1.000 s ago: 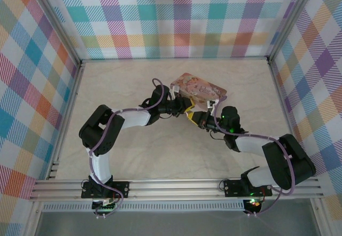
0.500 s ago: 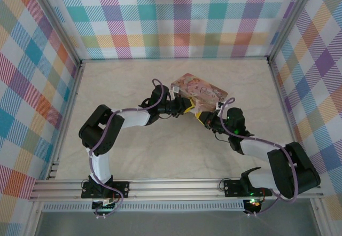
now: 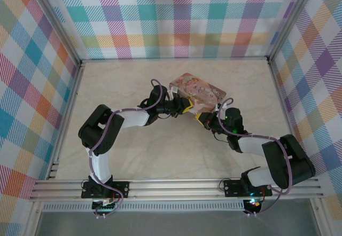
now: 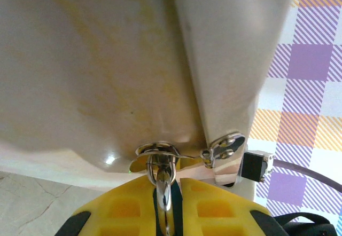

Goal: Unlock a padlock with a key

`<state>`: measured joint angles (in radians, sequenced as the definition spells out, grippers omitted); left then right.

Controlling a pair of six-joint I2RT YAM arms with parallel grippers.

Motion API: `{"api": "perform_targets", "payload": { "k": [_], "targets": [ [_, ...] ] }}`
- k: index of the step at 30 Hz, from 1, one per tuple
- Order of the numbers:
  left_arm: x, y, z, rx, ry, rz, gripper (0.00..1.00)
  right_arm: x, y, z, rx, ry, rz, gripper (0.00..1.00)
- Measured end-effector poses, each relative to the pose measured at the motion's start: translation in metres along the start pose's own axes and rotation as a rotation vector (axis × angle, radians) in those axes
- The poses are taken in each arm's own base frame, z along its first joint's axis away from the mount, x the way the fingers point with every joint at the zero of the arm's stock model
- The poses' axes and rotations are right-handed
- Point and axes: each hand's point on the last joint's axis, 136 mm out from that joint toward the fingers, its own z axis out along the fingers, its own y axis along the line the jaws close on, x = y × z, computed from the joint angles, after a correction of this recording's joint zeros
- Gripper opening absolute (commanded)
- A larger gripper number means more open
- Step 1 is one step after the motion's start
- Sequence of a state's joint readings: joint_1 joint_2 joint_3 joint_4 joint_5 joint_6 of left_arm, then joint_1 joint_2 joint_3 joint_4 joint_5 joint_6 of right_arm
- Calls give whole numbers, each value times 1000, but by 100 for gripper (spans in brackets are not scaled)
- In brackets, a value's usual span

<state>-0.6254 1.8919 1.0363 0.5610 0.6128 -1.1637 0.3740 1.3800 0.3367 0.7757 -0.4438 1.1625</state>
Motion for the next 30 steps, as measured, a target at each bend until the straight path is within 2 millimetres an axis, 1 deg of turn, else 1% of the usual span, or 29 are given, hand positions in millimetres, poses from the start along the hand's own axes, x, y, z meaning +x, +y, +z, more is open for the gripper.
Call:
{"api": "perform_targets", "payload": {
  "k": [8, 13, 15, 20, 23, 25, 30],
  "targets": [
    [-1, 1, -1, 4, -8, 4, 8, 0, 5, 1, -11, -1, 2, 0],
    [-1, 0, -1, 5, -9, 5, 9, 10, 23, -4, -46, 9, -31, 0],
    [0, 1, 0, 6, -2, 5, 9, 12, 24, -7, -44, 9, -37, 0],
    [5, 12, 2, -17, 21, -7, 9, 10, 8, -8, 14, 1, -30, 0],
    [10, 26, 0, -46, 30, -9, 9, 7, -7, -6, 58, -8, -21, 0],
    [14, 39, -2, -70, 36, -9, 9, 7, -16, -5, 86, -7, -16, 0],
    [13, 62, -3, -101, 29, 7, 12, 15, -35, -2, 145, 26, -10, 0]
  ]
}}
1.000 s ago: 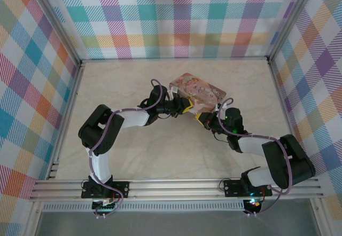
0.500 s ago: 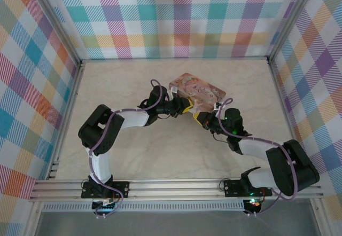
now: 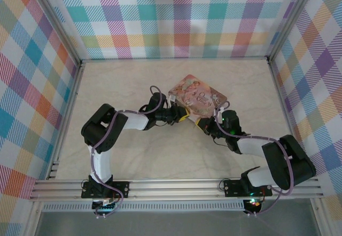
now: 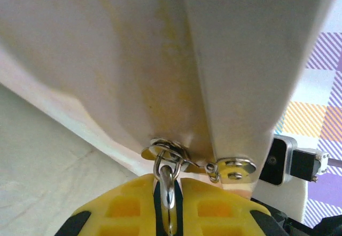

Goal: Unlock a padlock with a key

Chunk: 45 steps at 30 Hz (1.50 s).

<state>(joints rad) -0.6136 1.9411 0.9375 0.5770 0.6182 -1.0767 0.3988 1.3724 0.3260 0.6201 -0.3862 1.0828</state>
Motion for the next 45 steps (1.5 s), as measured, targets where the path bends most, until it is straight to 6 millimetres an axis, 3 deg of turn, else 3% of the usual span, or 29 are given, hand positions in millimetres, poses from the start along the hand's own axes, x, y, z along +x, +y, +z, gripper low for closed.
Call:
{"api": "perform_targets", "payload": {
  "k": [10, 22, 37, 45],
  "targets": [
    [-4, 17, -3, 18, -16, 48, 21, -2, -15, 4, 53, -10, -30, 0],
    [-9, 18, -7, 59, -19, 63, 8, -9, -24, 3, 103, -40, -40, 0],
    [-14, 20, -8, 62, -33, 74, 20, -23, -25, 0, 162, -84, -97, 0],
    [-16, 23, -8, 62, -38, 76, 18, -30, -25, -1, 181, -114, -108, 0]
  ]
}}
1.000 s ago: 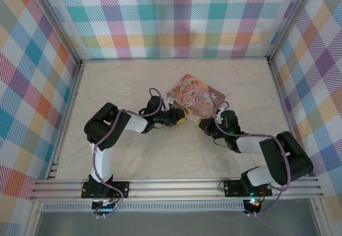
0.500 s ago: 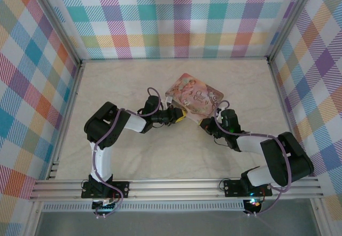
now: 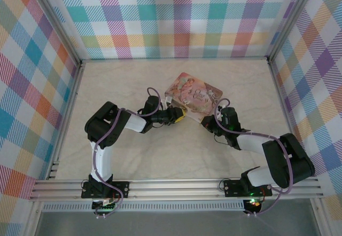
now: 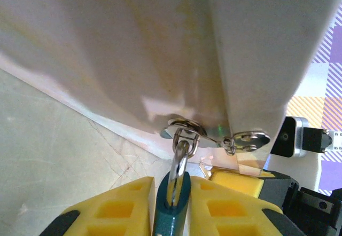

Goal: Unlock a padlock with a key

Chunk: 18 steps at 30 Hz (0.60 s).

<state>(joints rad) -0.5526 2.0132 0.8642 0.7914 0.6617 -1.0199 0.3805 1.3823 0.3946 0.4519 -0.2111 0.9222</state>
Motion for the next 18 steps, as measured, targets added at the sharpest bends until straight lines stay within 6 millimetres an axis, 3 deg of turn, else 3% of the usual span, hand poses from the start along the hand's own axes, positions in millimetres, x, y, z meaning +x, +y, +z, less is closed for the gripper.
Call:
{"api": "perform_targets", "payload": {
  "k": [6, 13, 18],
  "targets": [
    [-2, -1, -2, 13, -7, 13, 13, -2, 0, 0, 4, -7, -11, 0],
    [-9, 4, -7, 8, -22, 10, 22, -7, 1, 0, 8, -25, -22, 0],
    [-7, 9, -7, -1, -20, 9, 22, -11, 1, 0, 12, -35, -24, 0]
  ]
}}
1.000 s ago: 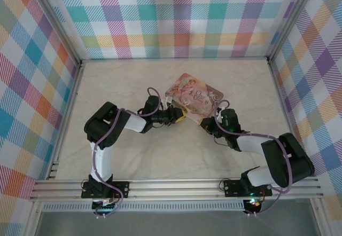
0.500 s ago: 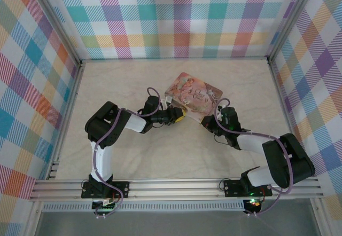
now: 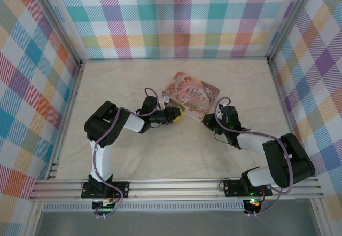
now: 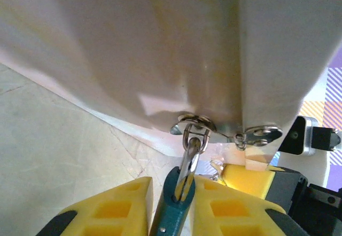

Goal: Unlock a padlock with a key

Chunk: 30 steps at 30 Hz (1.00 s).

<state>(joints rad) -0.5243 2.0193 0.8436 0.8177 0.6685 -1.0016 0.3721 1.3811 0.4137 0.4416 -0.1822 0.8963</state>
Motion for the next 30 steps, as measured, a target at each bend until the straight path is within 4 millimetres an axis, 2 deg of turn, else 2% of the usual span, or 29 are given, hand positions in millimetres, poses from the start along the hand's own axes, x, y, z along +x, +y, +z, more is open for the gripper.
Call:
{"api": "perform_targets", "payload": {
  "k": [8, 10, 16, 21, 25, 30],
  "targets": [
    [-3, 0, -2, 4, -9, 6, 19, -5, 3, 1, 5, -10, -3, 0],
    [-5, 0, -3, 9, -14, 11, 12, -7, 5, 2, 3, -12, -9, 0],
    [-9, 1, -7, 14, -26, 18, 6, -13, 12, 3, -10, -21, -20, 0],
    [-9, 0, -7, 18, -22, 5, 5, -12, 14, 2, -26, -8, -20, 0],
    [-6, -2, -10, 6, -24, -35, 3, -7, 25, -8, -92, 6, -16, 0],
    [-2, -9, -14, -35, -38, -95, 3, 3, 38, -33, -199, -12, 3, 0]
  ]
}}
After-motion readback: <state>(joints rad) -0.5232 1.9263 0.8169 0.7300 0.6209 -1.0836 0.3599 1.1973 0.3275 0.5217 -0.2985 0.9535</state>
